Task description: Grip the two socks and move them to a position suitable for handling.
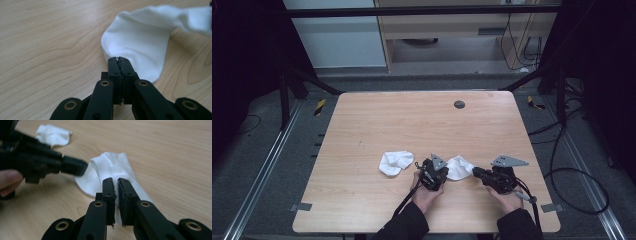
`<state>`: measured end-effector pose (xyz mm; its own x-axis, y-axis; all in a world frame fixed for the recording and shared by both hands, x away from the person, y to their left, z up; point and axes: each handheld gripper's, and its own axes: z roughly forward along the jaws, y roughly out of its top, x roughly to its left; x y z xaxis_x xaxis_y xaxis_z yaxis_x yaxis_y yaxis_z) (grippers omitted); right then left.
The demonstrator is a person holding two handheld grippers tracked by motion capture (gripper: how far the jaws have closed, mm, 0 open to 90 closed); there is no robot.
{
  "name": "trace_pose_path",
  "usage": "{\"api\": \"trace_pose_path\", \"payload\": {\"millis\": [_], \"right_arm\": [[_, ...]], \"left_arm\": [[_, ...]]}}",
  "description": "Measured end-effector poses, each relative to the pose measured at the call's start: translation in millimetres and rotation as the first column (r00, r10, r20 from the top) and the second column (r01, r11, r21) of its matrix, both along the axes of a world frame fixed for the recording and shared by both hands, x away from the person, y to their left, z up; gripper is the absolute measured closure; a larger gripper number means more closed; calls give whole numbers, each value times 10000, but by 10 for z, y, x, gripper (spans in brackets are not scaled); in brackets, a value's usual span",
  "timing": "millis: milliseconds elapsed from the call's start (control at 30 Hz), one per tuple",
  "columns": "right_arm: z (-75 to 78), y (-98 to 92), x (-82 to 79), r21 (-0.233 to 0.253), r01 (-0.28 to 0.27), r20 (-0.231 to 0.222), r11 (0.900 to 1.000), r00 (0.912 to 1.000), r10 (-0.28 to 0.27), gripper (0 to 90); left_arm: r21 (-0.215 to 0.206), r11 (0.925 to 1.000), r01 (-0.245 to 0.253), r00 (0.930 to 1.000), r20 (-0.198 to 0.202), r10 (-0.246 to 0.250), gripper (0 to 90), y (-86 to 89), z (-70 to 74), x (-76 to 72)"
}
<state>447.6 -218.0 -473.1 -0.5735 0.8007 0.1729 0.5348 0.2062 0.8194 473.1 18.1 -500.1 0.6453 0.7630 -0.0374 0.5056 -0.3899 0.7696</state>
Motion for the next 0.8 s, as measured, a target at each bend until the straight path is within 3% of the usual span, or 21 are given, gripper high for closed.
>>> {"api": "trace_pose_path", "payload": {"millis": [200,400,600,800], "right_arm": [[2,-38,134,249,1180,183,9927,9928,-1185,839],[-28,-78,228,323,1940,166,9805,9807,-1946,837],[-72,-100,334,413,2437,-174,9690,9698,-2432,829],[-102,-103,393,54,2653,-93,9641,9641,-2653,799]], "left_arm": [[-2,9999,156,9999,23,-156,887,26,3,-41],[-75,9996,258,9997,21,-257,888,67,10,-70],[104,9992,384,9993,29,-384,888,82,9,-82],[228,9989,410,9991,116,-413,888,82,11,-88]]}}
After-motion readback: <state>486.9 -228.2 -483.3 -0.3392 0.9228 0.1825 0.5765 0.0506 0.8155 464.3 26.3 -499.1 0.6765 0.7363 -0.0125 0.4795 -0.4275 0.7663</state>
